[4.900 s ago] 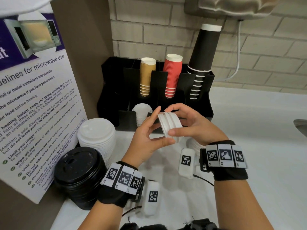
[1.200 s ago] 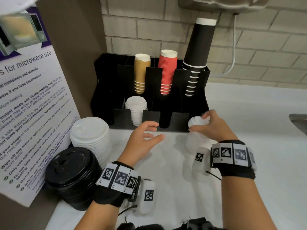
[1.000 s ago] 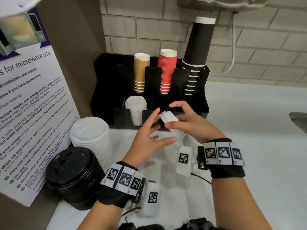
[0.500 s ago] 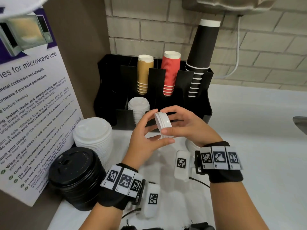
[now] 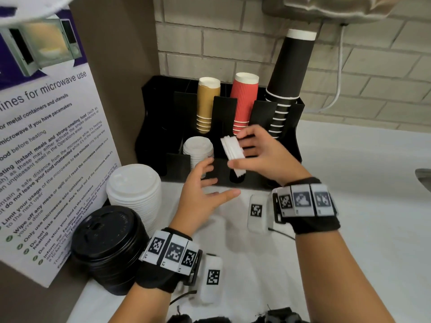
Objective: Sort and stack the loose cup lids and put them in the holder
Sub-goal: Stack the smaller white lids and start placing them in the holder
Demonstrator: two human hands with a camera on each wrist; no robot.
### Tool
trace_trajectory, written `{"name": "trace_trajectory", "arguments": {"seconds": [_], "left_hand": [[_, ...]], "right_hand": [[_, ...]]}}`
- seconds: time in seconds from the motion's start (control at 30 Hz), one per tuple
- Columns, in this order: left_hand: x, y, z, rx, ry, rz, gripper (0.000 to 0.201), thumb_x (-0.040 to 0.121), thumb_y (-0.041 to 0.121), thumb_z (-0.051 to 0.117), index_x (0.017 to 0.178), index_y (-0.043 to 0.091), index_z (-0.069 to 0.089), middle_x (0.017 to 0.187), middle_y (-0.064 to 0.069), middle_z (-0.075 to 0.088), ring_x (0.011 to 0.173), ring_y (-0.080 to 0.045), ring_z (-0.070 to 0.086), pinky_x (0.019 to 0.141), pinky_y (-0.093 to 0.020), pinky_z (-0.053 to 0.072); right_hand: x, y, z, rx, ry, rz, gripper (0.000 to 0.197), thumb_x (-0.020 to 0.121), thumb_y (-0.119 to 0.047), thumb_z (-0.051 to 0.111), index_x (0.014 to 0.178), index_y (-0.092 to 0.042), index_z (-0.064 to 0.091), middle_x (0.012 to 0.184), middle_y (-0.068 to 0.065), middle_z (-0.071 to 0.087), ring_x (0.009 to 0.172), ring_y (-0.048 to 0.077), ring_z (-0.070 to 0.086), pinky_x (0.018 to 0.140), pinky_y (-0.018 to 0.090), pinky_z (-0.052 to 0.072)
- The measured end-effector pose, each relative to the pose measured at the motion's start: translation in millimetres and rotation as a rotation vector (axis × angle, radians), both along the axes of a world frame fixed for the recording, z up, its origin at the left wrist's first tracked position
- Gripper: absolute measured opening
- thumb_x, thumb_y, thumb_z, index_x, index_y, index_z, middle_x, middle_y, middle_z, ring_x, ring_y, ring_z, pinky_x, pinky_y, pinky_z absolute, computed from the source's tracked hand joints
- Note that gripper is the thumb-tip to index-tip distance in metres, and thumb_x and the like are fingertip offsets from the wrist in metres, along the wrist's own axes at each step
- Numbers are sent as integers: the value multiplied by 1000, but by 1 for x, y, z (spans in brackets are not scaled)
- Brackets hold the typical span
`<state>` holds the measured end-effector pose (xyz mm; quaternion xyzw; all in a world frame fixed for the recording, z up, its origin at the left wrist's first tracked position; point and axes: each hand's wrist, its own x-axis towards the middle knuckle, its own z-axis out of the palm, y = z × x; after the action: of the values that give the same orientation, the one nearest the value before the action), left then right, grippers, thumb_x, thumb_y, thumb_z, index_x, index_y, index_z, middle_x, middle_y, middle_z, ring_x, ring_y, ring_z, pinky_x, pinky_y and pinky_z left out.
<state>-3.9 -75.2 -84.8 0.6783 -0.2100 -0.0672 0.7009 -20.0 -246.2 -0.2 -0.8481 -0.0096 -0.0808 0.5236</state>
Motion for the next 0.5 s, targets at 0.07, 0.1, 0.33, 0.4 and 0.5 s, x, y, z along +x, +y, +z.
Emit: {"name": "trace_trajectory", "arguments": {"seconds": [0.07, 0.1, 0.33, 0.4, 0.5], "left_hand": [[3, 0, -5, 118, 40, 16, 56, 68, 38, 84, 115, 42, 53, 121, 12, 55, 98, -2, 60, 64, -13, 48], [5, -1, -8, 152, 74, 5, 43, 74, 33, 81, 109, 40, 56, 117, 11, 57, 92, -2, 61, 59, -11, 46], [10, -1, -11, 246, 131, -68, 22, 84, 26, 73, 101, 34, 61, 105, 7, 60, 85, -11, 63, 66, -17, 50], [11, 1, -11, 255, 141, -55, 23, 84, 27, 73, 103, 33, 61, 106, 7, 60, 88, -14, 63, 69, -19, 48], [11, 3, -10, 254, 142, -41, 23, 85, 27, 73, 105, 32, 61, 106, 7, 60, 88, -13, 62, 67, -18, 46]], "right_hand": [[22, 3, 11, -128, -68, -12, 58, 67, -14, 85, 113, -18, 50, 113, 0, 59, 100, 13, 60, 82, 19, 52], [35, 7, 16, -222, -104, -2, 58, 67, -14, 84, 114, -15, 51, 114, 0, 58, 103, 13, 57, 85, 20, 50], [113, 43, 9, -715, 9, 159, 56, 71, -13, 77, 122, -16, 55, 127, 6, 49, 116, 21, 47, 96, 31, 41], [123, 47, 3, -774, 57, 189, 55, 71, -12, 75, 122, -15, 56, 130, 7, 50, 119, 23, 49, 101, 37, 42], [129, 49, -3, -778, 76, 197, 55, 69, -6, 74, 120, -14, 57, 129, 9, 50, 116, 25, 51, 97, 38, 46]]}}
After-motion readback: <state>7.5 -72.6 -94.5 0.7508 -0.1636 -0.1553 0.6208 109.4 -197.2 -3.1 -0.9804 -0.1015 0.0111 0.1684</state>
